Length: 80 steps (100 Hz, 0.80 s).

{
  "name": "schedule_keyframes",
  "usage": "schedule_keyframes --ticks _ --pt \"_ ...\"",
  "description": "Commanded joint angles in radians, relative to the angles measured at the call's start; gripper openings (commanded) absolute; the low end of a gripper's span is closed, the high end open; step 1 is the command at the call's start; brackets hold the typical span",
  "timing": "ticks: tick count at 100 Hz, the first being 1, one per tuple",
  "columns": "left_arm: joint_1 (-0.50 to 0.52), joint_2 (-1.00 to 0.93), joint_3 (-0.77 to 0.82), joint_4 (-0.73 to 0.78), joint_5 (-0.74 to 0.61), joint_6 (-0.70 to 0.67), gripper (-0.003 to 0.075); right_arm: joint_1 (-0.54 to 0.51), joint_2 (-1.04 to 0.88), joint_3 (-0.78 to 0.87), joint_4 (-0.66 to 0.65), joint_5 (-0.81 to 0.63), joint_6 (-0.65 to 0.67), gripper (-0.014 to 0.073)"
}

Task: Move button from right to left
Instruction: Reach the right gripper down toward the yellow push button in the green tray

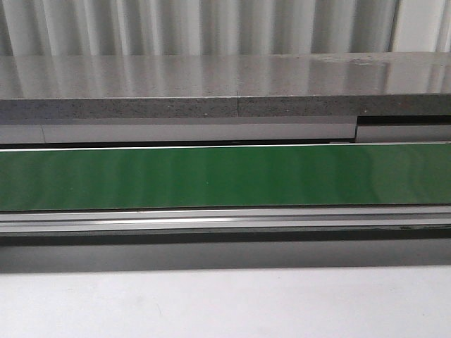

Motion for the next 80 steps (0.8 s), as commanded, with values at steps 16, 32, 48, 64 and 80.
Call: schedule_keyframes --ticks 16,32,48,64,80 --pt "-0.002 -0.034 0.025 -0.001 -0.081 -0.007 -0.0020 0.002 -0.016 -0.017 -0.006 -0.078 -0.001 -0.0068" --pt "-0.002 -0.034 0.025 -0.001 -0.081 -0.007 -0.0020 0.002 -0.016 -0.017 -0.006 -0.078 -0.001 -0.0068" --pt "-0.002 -0.034 0.025 -0.001 -0.081 -0.007 -0.0020 0.002 -0.016 -0.017 -0.006 -0.078 -0.001 -0.0068" --pt "-0.002 -0.034 0.025 -0.001 -0.081 -0.007 -0.0020 0.002 -0.016 -0.017 -0.006 -0.078 -0.001 -0.0068" --pt "-0.002 -0.034 0.025 -0.001 -0.081 -0.007 -0.0020 0.002 -0.015 -0.045 -0.006 -0.058 -0.001 -0.0068"
